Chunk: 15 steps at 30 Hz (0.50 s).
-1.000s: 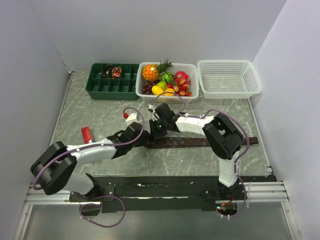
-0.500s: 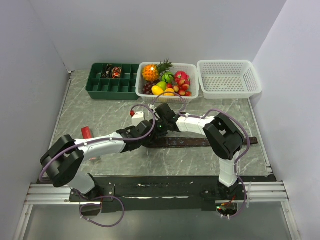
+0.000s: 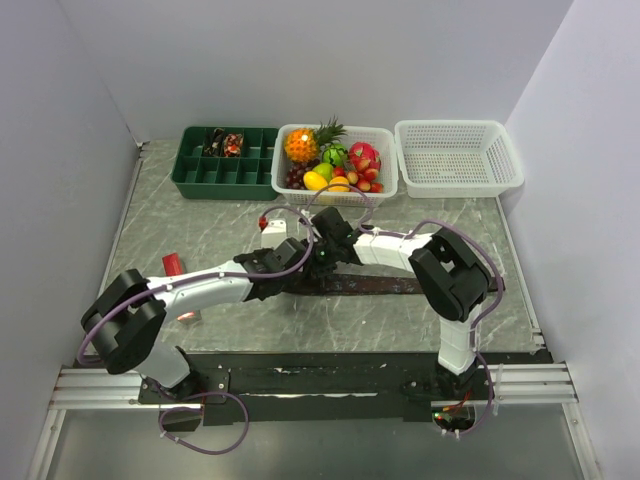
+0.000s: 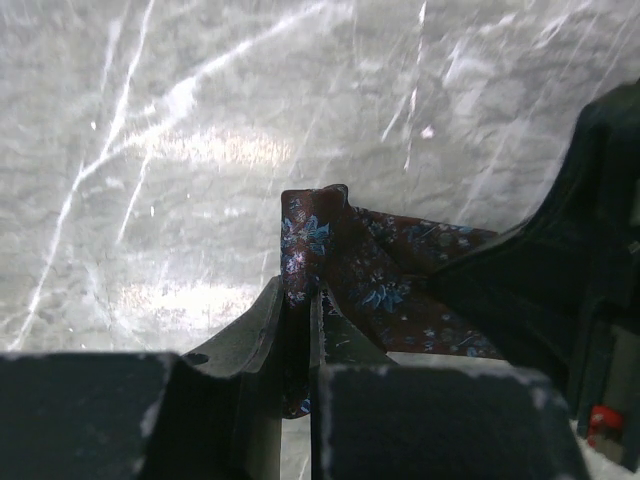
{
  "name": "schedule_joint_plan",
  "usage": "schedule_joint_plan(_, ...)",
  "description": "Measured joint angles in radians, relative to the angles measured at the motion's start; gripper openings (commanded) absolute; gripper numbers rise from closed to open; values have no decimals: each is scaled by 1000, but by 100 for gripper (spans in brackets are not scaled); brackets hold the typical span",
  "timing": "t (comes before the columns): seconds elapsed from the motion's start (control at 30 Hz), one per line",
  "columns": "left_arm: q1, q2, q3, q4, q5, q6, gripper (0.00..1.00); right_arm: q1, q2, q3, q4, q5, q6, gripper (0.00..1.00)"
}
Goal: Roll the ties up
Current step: Roll the tie at the center of the board.
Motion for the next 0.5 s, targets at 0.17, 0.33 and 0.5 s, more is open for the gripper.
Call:
schedule_joint_plan(0.17, -25, 45, 58, -28, -35, 8, 1, 0, -8, -13, 8, -8, 8, 13)
schedule_joint_plan(0.33, -50, 94, 82, -53, -63, 7, 1, 0, -8, -37, 65, -40, 45, 13)
schedule_joint_plan(0.5, -64, 98, 84, -61, -77, 4, 1, 0, -7, -51, 121, -70, 91, 13)
